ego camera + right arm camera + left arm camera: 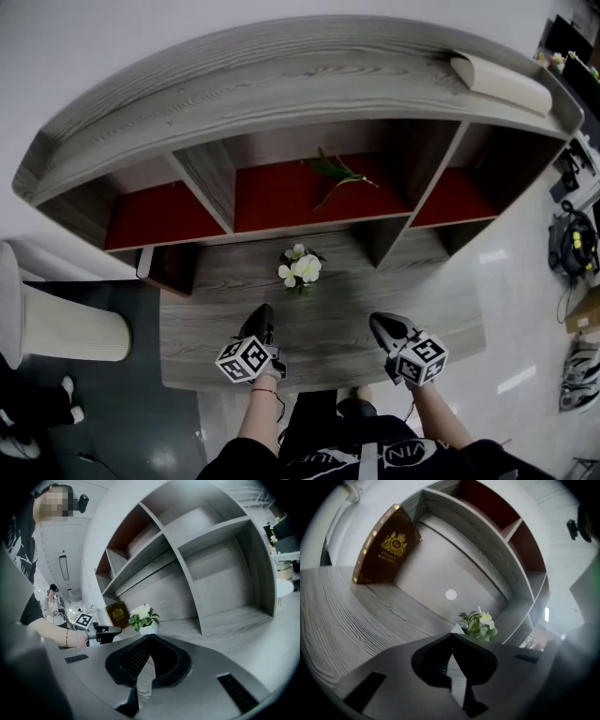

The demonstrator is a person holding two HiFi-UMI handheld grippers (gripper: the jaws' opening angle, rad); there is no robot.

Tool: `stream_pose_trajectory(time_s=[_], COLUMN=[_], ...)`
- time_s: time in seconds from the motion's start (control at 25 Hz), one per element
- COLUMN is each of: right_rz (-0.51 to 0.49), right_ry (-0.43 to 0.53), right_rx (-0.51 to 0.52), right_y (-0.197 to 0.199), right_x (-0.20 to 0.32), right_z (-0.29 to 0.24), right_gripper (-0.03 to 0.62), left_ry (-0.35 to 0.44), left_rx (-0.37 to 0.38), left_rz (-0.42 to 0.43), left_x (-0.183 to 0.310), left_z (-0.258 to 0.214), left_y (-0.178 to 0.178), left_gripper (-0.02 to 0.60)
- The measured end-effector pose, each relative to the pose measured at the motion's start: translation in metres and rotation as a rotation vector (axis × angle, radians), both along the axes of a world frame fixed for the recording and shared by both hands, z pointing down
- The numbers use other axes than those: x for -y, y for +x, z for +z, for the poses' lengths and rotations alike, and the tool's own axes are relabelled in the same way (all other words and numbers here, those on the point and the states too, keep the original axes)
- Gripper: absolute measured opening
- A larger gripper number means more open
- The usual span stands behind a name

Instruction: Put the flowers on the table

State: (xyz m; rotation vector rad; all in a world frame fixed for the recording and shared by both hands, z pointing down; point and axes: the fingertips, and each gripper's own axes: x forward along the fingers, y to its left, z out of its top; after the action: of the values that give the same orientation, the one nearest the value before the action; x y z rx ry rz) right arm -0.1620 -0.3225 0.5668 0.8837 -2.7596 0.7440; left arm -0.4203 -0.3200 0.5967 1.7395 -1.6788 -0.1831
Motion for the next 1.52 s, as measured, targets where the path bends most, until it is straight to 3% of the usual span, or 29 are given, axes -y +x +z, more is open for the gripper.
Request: stream_pose_trajectory(time_s=[0.12, 0.24, 0.52, 1.0, 1.52], right_rz=[-0.026, -0.043, -0.07, -0.064, -0.097], right_ry=[0.056, 0.096, 0.178, 0.249, 0.318], right_rx=[-0.02, -0.027, -0.03, 0.021, 0.099], right_y=[-0.003, -0.007, -0.014, -0.011, -0.019], right_x=[0.006, 0.013, 0.024, 0.038, 0.043], right_z=[-0.01, -0.02, -0.043, -0.084, -0.121], right_gripper=[0.011, 0.011, 0.011, 0.011, 0.011], left_ry=[0.039, 0.066, 0.132, 0.185, 0.242], left_rx=[0.138, 0.229, 0.331, 0.414, 0.444], left_rz=[0.013, 0.025, 0.011, -0.021, -0.064], left_x=[-0.007, -0.013, -0.021, -0.032, -0.041], left_z=[-0.02, -0.037, -0.076, -0.119, -0.153], left_y=[-0.008, -0.014, -0.022, -0.025, -0.025], left_gripper=[0.004, 0.003, 0.003, 0.003, 0.003])
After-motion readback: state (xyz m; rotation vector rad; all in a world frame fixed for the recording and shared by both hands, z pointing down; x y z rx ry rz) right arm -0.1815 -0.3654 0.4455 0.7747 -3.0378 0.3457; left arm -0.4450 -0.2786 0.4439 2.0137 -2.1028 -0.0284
